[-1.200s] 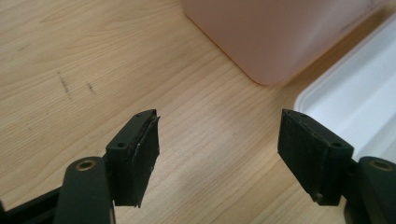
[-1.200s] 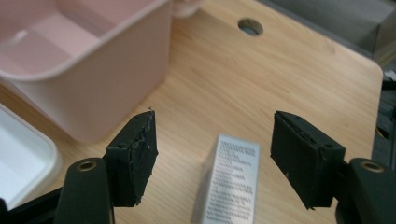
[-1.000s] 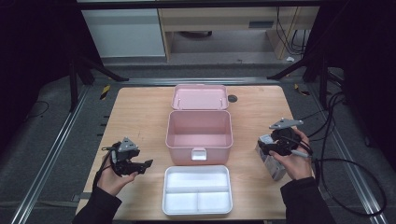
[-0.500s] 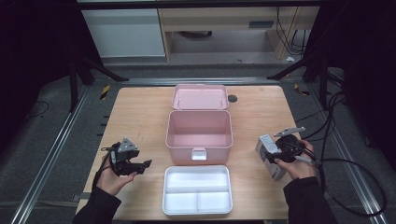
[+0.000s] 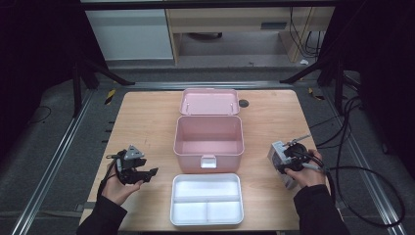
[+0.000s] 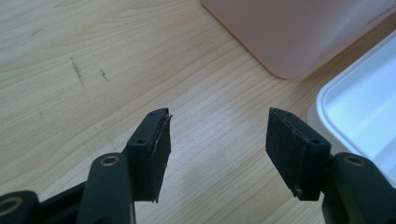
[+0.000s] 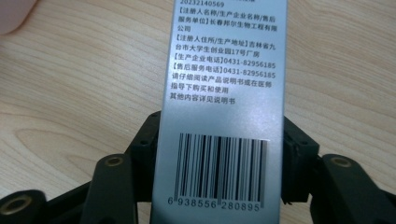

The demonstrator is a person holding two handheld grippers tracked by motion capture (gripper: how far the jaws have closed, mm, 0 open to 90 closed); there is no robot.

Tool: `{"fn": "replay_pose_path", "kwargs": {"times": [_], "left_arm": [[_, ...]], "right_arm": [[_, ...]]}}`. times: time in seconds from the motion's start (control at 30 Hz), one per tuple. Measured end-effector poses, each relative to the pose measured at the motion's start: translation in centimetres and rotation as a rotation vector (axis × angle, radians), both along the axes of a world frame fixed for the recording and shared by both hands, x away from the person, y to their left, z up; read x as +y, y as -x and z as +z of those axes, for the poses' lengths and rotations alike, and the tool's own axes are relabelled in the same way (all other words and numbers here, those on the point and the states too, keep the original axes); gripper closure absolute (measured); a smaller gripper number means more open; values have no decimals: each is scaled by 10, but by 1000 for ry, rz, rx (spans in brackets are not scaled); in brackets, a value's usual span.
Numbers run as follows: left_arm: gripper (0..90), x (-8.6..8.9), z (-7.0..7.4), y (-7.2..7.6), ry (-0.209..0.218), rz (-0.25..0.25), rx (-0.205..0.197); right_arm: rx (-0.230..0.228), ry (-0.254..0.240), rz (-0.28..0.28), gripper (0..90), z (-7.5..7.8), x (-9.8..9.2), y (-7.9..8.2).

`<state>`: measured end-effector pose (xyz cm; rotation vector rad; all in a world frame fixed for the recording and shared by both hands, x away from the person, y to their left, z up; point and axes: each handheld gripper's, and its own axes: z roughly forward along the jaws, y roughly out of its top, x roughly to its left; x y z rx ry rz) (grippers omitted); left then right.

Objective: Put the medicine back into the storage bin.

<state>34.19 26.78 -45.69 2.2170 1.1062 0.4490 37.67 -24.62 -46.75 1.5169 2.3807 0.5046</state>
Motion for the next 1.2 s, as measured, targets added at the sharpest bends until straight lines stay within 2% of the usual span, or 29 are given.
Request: {"fn": "replay_pose_path", "kwargs": {"times": [0.1, 0.4, 0.6, 0.77, 1.03, 1.2], "left_arm": [[404, 1, 0, 0, -8, -1, -1], [437, 3, -1, -1, -15, 2, -2], [436, 4, -2, -2, -16, 7, -6], [441, 4, -4, -2, -16, 8, -1], [472, 6, -5, -3, -15, 14, 1], [494, 6, -4, -3, -17, 11, 7]], "right_arm": [[14, 1, -9, 521, -1, 1, -1], [24, 19, -20, 563, 1, 1, -2], [-5, -18, -16, 566, 13, 0, -1], [-43, -62, -3, 565, 31, 2, -2], [-117, -118, 27, 565, 68, 15, -5], [-154, -134, 44, 565, 90, 22, -7]]}}
